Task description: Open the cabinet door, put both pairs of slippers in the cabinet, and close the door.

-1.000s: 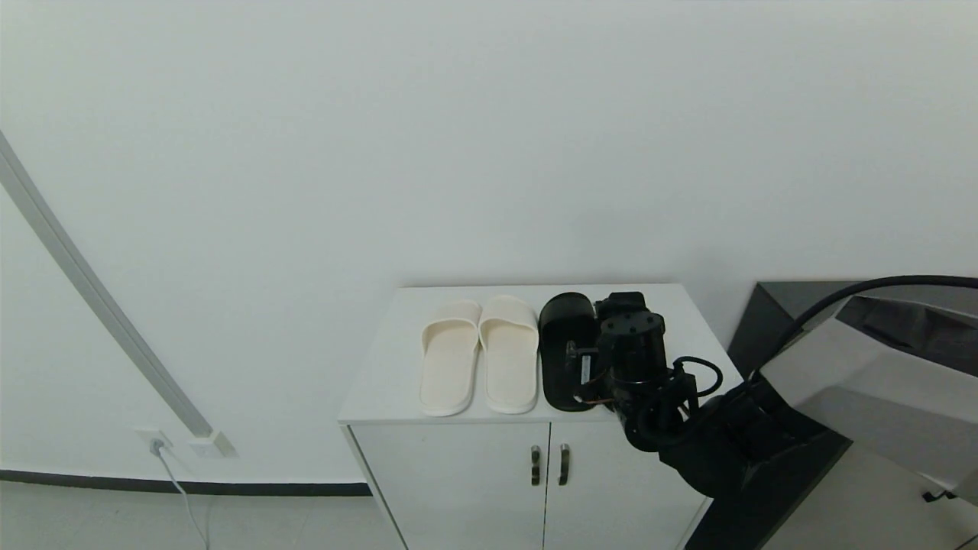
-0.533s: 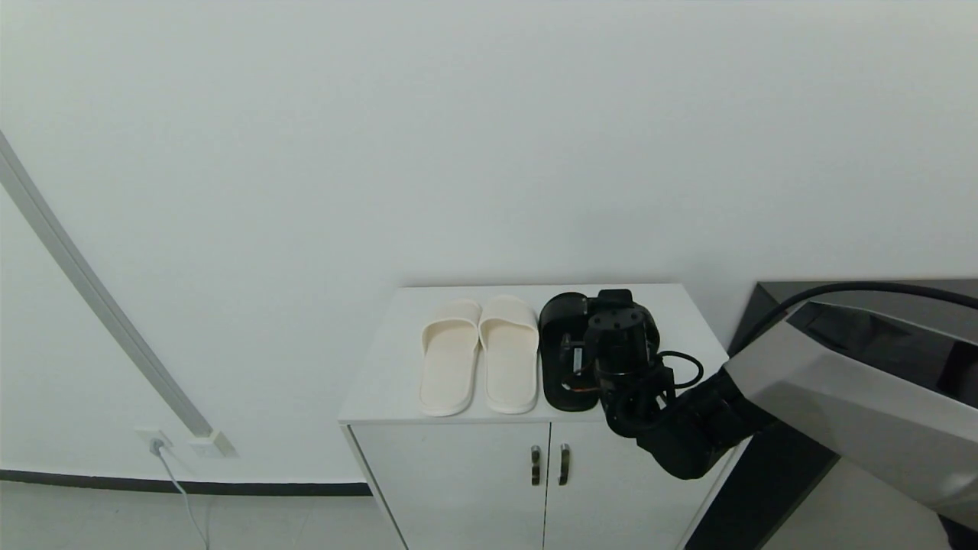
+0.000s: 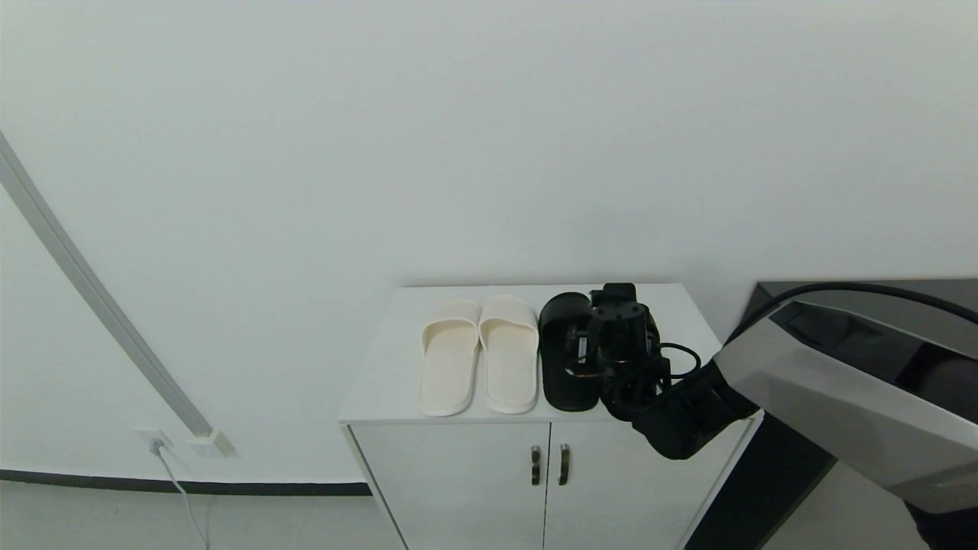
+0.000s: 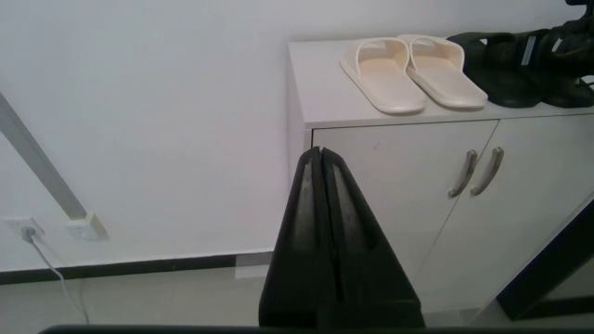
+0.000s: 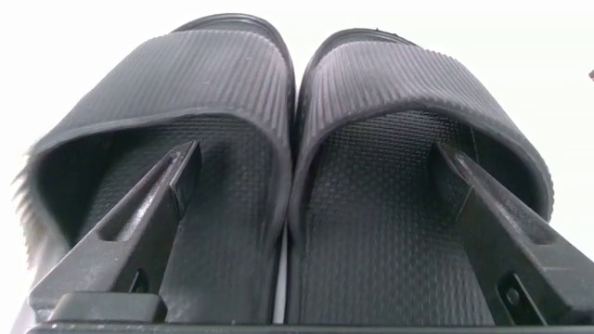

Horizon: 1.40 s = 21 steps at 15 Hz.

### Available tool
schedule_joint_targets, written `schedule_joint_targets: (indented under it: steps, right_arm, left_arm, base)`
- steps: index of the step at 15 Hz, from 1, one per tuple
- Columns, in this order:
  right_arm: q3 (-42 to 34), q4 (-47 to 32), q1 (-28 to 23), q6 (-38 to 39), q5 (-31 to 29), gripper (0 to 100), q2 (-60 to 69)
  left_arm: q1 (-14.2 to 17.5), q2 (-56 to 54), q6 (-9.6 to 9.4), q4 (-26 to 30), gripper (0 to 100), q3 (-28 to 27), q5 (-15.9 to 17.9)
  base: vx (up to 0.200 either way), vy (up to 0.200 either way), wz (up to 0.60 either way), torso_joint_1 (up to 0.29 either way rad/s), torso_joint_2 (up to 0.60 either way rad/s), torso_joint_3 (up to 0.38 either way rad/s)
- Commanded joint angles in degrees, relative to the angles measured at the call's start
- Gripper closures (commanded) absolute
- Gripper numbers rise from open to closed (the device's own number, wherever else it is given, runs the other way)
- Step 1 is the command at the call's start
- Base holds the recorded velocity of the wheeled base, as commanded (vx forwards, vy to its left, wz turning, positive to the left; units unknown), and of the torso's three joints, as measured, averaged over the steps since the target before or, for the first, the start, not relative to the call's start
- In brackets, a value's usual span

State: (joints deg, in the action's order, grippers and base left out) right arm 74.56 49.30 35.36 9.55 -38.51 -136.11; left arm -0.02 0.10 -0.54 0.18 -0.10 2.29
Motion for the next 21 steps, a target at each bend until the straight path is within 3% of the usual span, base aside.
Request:
schedule_joint_targets:
  steps: [1,7,8,16,21]
  right_arm:
    - [1.1,0.0,-0.4,0.0,0.0,0,-1.0]
    - [3.8,0.0,-1.7,-0.2,0.0,0,-3.3]
    - [3.9,0.0,-1.7,-0.2,0.0,100,-3.4]
    - [3.9,0.0,-1.5,-1.1,-0.4,100,-1.2]
    - [-1.8,0.0,-0.5,-4.4,1.2,100,7.6]
  left_arm:
    - [0.0,0.0,0.01,0.0,100,0.0,0.0]
    - [-0.1,0.1,0.01,0.0,100,0.0,0.0]
    - [0.0,0.0,0.01,0.0,100,0.0,0.0]
    - [0.0,0.1,0.01,0.0,100,0.0,0.0]
    - [0.0,0.1,0.01,0.0,100,0.0,0.0]
  base:
    - [0.0,0.0,0.0,0.0,0.0,0.0]
    - [0.0,0.0,0.0,0.0,0.0,0.0]
    - [0.0,0.0,0.0,0.0,0.0,0.0]
    - [0.0,0.0,0.0,0.0,0.0,0.0]
    - [0.0,0.0,0.0,0.0,0.0,0.0]
